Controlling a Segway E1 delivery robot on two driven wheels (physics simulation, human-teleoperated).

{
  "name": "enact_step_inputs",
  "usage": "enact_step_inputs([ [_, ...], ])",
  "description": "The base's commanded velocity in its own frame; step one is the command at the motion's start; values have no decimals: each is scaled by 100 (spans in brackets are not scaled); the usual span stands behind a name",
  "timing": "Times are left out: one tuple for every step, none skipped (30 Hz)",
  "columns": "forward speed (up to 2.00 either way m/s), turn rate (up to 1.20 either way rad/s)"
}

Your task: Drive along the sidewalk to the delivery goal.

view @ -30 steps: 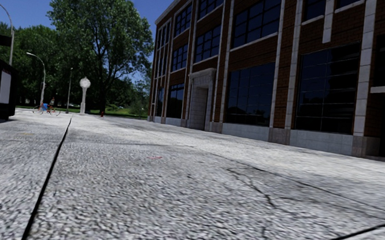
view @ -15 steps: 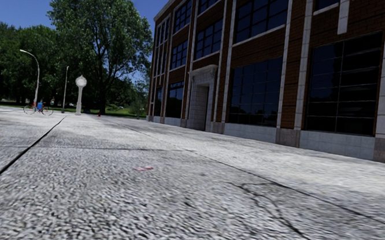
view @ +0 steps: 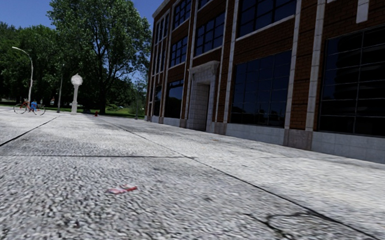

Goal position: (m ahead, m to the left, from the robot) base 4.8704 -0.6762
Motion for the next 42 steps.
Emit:
enact_step_inputs([
  [200, 0],
  [200, 0],
  [200, 0],
  [200, 0],
  [200, 0],
  [200, 0],
  [200, 0],
  [200, 0],
  [200, 0],
  [200, -13],
  [200, -13],
  [200, -21],
  [200, -24],
  [200, -27],
  [200, -27],
  [200, -30],
  [200, -31],
  [200, -32],
  [200, -32],
  [200, -32],
  [200, -32],
  [200, -32],
  [200, -32],
  [200, -32],
  [200, -32],
  [200, -32],
  [200, -32],
  [200, -32],
  [200, -32],
  [200, -32],
  [200, -30],
  [200, -13],
  [200, -6],
  [200, -6],
  [200, 0],
  [200, 0],
  [200, 0],
  [200, 0],
  [200, 0],
  [200, 0],
  [200, 0],
  [200, 0],
])
